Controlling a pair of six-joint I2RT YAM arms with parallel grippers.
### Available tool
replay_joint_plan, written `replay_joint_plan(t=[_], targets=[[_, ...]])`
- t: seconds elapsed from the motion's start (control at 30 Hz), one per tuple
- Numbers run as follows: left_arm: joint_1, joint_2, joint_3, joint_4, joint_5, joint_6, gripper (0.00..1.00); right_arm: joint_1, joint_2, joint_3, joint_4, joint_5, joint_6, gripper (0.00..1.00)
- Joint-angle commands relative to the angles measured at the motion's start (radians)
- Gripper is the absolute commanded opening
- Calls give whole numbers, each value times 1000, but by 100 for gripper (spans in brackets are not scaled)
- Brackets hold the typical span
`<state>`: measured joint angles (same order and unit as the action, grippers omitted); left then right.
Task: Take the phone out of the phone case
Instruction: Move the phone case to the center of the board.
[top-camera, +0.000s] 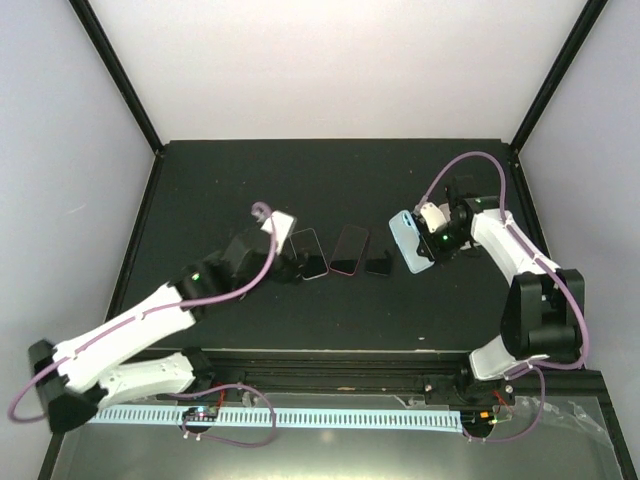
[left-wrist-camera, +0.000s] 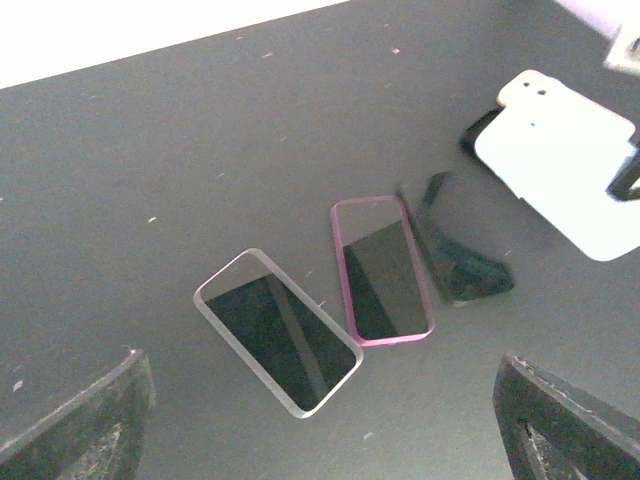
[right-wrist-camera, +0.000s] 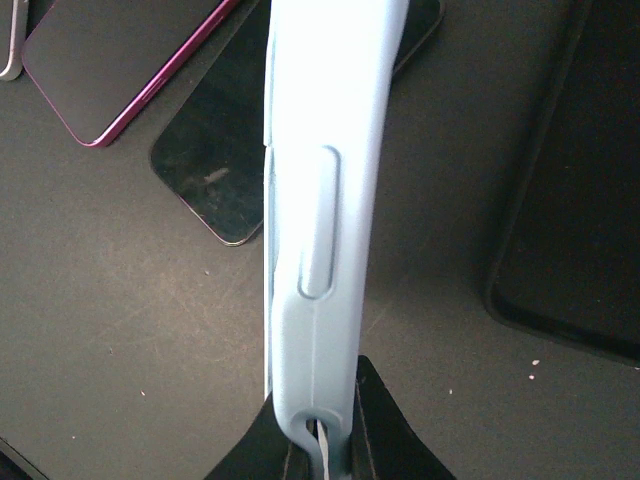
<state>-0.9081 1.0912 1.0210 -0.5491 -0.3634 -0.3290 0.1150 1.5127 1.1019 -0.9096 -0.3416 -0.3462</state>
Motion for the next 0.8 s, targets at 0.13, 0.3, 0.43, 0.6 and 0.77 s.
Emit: replay_joint_plan(t=[0.13,0.3,0.43,0.6,0.77], targets=[[102,-276,-219,3,-72,148,98,-8,128,104,-68,32,-9,1],[149,-335,-222,16,-53,148,98,-8,207,151,-33,109,39,1],[172,-353,-235,24,-29,151,98,-10,260,202,-2,194,71,1],[177,-349,-218,-2,-42,157,98,-47,343,253,48,272,100,1],[178,-380,-236,12,-51,159,98,-116,380,303,58,267,113,1]])
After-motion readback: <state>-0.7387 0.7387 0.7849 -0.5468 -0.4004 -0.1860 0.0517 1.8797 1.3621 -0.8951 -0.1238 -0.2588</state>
